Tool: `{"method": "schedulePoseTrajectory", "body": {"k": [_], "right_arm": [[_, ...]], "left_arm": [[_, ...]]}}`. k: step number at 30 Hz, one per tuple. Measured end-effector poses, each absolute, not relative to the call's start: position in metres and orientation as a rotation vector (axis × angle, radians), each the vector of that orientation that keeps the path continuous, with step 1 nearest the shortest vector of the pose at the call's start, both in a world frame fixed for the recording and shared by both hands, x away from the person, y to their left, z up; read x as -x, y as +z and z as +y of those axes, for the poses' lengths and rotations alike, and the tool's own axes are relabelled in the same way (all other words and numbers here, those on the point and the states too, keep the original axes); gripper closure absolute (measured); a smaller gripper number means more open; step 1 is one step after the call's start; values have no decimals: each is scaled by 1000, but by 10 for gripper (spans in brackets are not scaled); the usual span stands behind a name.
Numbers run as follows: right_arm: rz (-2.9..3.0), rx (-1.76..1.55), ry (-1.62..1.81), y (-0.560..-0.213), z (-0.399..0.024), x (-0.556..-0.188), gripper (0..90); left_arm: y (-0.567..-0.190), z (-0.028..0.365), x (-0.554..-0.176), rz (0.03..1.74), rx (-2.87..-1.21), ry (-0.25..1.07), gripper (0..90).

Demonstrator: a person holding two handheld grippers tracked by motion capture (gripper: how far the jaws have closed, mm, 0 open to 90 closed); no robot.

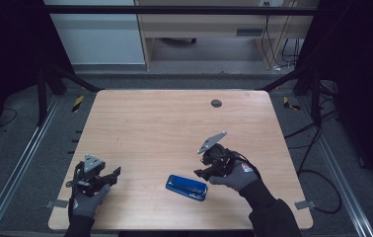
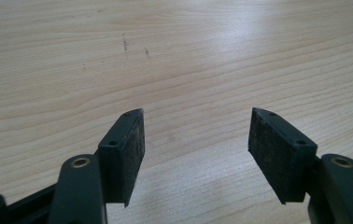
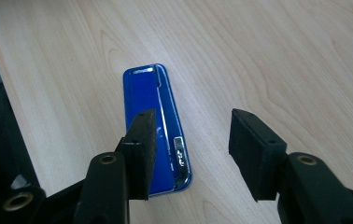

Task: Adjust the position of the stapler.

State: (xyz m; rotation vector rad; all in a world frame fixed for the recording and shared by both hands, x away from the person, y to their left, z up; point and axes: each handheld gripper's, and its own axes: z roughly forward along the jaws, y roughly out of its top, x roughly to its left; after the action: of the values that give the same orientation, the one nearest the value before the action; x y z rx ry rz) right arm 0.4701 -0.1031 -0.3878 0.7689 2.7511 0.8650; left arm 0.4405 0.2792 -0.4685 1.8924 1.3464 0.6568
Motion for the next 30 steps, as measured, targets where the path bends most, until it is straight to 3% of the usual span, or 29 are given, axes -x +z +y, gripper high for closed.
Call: {"method": "schedulePoseTrajectory", "body": {"k": [30], "right_arm": [[2968, -648, 672, -415, -67, -475, 523]], "left_arm": [[-471, 277, -442, 1344, -1915, 632, 360]]}}
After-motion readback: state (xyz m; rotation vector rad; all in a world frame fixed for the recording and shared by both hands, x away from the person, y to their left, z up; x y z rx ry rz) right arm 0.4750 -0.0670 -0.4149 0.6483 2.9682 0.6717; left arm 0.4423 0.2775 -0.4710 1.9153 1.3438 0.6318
